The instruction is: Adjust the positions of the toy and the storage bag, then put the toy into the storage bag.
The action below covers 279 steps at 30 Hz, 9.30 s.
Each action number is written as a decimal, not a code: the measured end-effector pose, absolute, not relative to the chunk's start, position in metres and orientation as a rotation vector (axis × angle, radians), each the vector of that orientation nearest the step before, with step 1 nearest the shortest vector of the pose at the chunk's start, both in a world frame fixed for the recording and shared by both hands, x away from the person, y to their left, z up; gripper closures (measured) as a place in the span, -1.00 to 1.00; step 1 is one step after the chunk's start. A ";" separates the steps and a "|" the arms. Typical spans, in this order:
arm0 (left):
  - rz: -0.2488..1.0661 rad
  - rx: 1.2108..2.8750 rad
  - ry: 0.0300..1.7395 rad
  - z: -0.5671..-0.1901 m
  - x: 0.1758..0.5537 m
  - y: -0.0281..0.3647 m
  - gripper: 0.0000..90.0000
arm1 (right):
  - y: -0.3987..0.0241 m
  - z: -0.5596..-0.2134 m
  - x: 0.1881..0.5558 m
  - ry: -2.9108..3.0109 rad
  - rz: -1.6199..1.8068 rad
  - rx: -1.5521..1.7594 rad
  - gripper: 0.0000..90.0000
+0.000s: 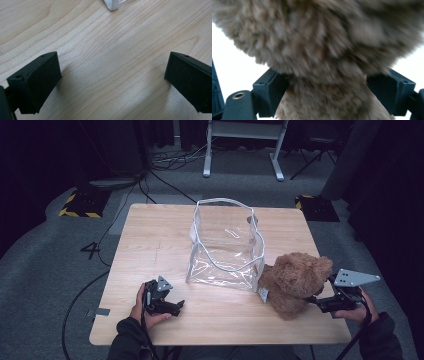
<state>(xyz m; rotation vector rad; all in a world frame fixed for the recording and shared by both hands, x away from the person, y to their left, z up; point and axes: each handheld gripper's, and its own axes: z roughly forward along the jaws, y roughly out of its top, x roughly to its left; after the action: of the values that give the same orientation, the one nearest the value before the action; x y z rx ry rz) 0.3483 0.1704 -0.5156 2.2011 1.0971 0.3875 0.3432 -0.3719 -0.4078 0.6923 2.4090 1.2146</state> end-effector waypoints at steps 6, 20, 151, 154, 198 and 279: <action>0.388 2.200 1.100 -0.516 0.348 0.170 -0.99 | -0.359 -0.409 0.347 2.428 1.154 0.661 -0.64; 0.390 2.200 1.101 -0.516 0.348 0.170 -0.99 | -0.357 -0.404 0.350 2.361 1.217 0.654 -0.66; 0.382 2.198 1.022 -0.514 0.337 0.147 -0.72 | -0.400 -0.412 0.351 2.029 1.502 0.810 0.26; 0.382 2.198 1.021 -0.514 0.337 0.147 -0.72 | -0.401 -0.409 0.351 2.013 1.503 0.815 0.27; 0.378 2.196 1.024 -0.515 0.337 0.147 -0.72 | -0.395 -0.338 0.362 1.839 1.493 0.769 0.27; 0.380 2.196 1.024 -0.515 0.338 0.146 -0.72 | -0.218 -0.240 0.412 1.920 1.589 0.494 0.27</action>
<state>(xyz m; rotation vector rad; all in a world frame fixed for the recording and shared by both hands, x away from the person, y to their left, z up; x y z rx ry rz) 0.3376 0.1463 -0.5147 2.1957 1.0244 0.3797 0.4116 -0.2175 -0.2400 0.4943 1.9199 1.5887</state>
